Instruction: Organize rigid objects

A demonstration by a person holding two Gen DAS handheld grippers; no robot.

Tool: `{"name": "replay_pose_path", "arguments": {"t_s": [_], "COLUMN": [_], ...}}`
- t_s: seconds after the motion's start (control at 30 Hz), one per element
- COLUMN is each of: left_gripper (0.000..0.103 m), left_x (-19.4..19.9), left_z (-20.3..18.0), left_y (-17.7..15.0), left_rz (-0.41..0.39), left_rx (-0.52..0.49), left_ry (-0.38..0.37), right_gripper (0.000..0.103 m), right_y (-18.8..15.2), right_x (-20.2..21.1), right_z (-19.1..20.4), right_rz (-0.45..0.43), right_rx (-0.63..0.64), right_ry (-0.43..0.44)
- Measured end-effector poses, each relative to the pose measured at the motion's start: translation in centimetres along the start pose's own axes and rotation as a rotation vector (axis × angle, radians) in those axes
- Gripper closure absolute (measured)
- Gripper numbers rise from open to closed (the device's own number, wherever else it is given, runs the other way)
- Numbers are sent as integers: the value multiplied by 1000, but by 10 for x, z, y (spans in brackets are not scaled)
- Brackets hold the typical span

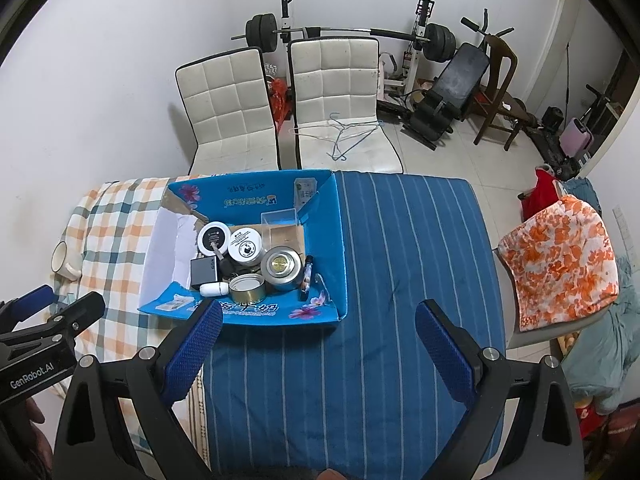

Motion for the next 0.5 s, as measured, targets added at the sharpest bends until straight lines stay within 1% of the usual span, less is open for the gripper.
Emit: {"name": "replay_pose_path", "arguments": {"t_s": [0.5], "left_gripper": [10], "left_x": [-5], "left_z": [0], "left_y": [-2], "left_rz": [1], "left_rx": [5], "left_ry": [7], "right_gripper": [4], "right_y": [-1], "right_x": [-3], "right_z": [1], "right_rz": [5], "right_rx": [1], "right_ry": [4]}}
Point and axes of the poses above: each gripper's, at about its wrist camera, not at the fingertips, and x roughly against the way its jaws point, z to its left, y to its top, the point moved 10 cm from there along -x, roughly the way its jaws point, and after that the axes turned 13 degrees about x, right-handed, at the moved point
